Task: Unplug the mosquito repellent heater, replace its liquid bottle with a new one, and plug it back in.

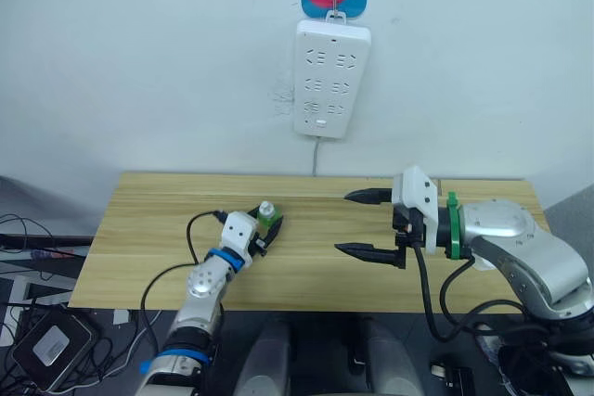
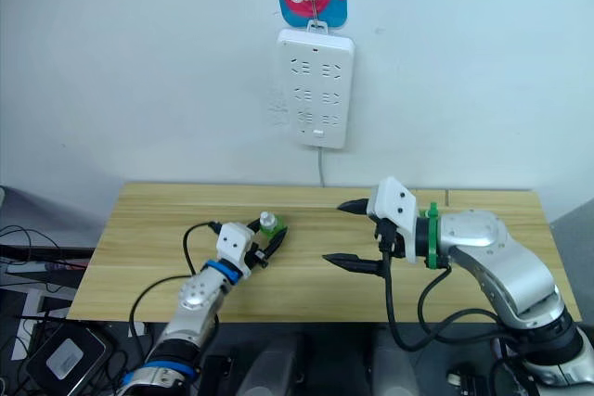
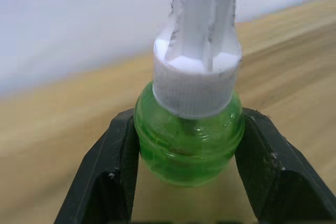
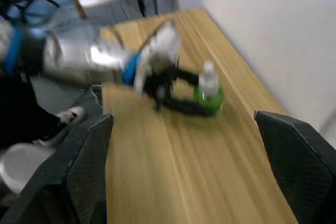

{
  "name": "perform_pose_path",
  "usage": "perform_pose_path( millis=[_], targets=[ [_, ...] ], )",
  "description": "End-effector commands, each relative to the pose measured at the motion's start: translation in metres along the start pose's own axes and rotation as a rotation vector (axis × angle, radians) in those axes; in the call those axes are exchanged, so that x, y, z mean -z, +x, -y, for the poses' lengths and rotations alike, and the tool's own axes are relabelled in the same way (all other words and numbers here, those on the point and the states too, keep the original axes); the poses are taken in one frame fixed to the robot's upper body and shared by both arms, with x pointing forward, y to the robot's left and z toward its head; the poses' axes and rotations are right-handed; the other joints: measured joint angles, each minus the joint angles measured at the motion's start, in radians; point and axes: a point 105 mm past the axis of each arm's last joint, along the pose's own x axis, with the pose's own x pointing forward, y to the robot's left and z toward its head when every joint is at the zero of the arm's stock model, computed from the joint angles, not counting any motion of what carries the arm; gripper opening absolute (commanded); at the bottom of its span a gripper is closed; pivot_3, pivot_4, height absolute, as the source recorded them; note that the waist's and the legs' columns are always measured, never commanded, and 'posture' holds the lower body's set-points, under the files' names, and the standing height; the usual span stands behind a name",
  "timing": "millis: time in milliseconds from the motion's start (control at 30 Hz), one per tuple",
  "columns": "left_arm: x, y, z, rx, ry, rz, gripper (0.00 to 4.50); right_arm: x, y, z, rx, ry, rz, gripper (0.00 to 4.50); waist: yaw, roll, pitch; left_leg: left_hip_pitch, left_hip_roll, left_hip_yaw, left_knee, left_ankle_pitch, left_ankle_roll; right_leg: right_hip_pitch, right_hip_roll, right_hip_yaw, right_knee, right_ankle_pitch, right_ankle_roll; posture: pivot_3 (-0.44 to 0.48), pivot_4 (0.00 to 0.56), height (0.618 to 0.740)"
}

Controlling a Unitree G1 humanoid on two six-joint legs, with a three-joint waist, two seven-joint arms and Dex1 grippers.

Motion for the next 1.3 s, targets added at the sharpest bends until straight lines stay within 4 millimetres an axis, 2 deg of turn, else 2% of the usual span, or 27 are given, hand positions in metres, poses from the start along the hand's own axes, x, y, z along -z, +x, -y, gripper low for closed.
perform_pose_path(
  millis=[33,100,233,533,733,833,933,967,1200,1300],
  targets=[
    [-0.046,0.001,0.028,0.366,0.015,0.032,2.26,-0.012,-0.001,0.000,0.036,-0.047,0.040,4.50,-0.002,0.001,0.000,0.000,0.000,0.000,0.000,0.000,0.000,0.000,0.000,0.000,0.000,0.000,0.000,0.093,0.284,0.740],
    [-0.063,-0.002,0.032,0.498,0.029,0.012,2.26,-0.015,0.006,-0.002,0.044,-0.027,0.069,4.50,-0.005,0.001,0.000,0.000,0.000,0.000,0.000,0.001,-0.001,0.000,0.001,0.001,0.000,0.000,0.000,0.089,0.276,0.740],
    [-0.083,0.001,0.031,0.610,0.016,0.002,2.26,-0.020,0.019,-0.002,0.075,0.014,0.124,4.50,-0.006,0.001,0.000,0.001,0.001,0.000,0.000,0.001,-0.001,0.000,0.002,0.001,0.000,0.000,0.000,0.066,0.261,0.740],
    [-0.099,0.014,0.033,0.698,0.021,0.026,2.26,-0.026,0.033,0.003,0.159,0.056,0.199,4.50,-0.017,0.000,0.000,0.000,0.000,0.000,0.001,0.001,-0.002,0.000,0.003,0.001,0.000,0.000,0.000,0.009,0.248,0.740],
    [-0.104,0.016,0.037,0.719,0.029,0.038,2.26,-0.028,0.041,0.003,0.173,0.081,0.226,4.50,-0.026,0.000,-0.001,0.000,0.000,0.000,0.001,0.001,-0.002,-0.001,0.003,0.002,0.002,0.000,0.000,0.011,0.250,0.740],
    [-0.104,0.016,0.036,0.719,0.034,0.035,2.26,-0.022,0.042,0.003,0.164,0.076,0.209,4.50,-0.027,0.000,-0.001,0.000,0.000,0.000,0.001,0.001,-0.002,-0.001,0.004,0.002,0.002,0.000,0.000,0.014,0.251,0.740],
    [-0.103,0.015,0.035,0.718,0.047,0.030,2.26,-0.019,0.044,0.004,0.165,0.076,0.206,3.97,-0.028,0.000,-0.001,0.000,0.000,0.000,0.001,0.001,-0.002,-0.001,0.004,0.002,0.002,0.000,0.000,0.023,0.253,0.740],
    [-0.104,0.015,0.035,0.717,0.048,0.032,2.26,-0.017,0.044,0.005,0.166,0.071,0.201,3.67,-0.028,0.000,-0.001,0.000,0.000,0.000,0.001,0.001,-0.002,-0.001,0.004,0.002,0.002,0.000,0.000,0.025,0.256,0.740],
    [-0.101,0.012,0.037,0.707,0.045,0.030,2.26,-0.016,0.046,0.007,0.143,0.085,0.228,1.11,-0.027,0.000,-0.001,0.001,0.000,0.000,0.001,0.001,-0.002,-0.001,0.004,0.002,0.003,0.000,0.000,0.043,0.257,0.740],
    [-0.098,0.009,0.039,0.707,0.044,0.021,2.26,-0.019,0.049,0.001,0.114,0.088,0.244,1.10,-0.026,0.000,-0.001,0.001,0.000,0.000,0.001,0.001,-0.002,-0.002,0.004,0.002,0.004,0.000,0.000,0.059,0.255,0.740]
  ],
)
